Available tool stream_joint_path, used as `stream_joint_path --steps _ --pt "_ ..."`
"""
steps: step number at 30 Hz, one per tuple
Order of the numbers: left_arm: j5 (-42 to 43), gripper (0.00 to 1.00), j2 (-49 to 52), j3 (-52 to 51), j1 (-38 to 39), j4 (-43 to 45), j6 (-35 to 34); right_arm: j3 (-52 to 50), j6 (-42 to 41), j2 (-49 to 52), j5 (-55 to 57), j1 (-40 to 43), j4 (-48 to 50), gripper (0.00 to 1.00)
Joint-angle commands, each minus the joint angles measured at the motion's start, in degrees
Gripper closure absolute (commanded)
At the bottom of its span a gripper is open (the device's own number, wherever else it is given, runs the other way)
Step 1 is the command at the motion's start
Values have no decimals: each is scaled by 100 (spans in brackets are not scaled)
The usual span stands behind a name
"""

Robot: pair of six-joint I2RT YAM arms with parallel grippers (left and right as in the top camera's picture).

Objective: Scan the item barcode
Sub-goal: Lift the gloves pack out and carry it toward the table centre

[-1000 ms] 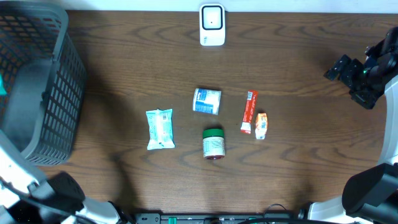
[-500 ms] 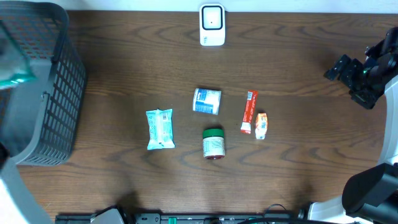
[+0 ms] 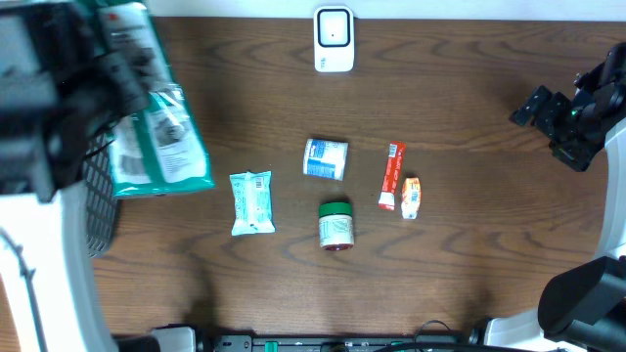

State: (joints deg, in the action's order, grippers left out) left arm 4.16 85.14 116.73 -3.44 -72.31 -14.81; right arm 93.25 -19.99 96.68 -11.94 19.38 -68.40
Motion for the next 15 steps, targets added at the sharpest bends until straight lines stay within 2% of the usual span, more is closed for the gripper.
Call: stream_joint_path --steps 1,8,15 --pt "-37 93 483 -125 232 -37 4 111 -55 -109 9 9 -17 1" --pt "-42 93 1727 -127 289 7 951 111 -55 -109 7 9 -17 1" --pt "-37 93 2889 -127 289 -490 1027 111 -55 -109 7 9 -17 1"
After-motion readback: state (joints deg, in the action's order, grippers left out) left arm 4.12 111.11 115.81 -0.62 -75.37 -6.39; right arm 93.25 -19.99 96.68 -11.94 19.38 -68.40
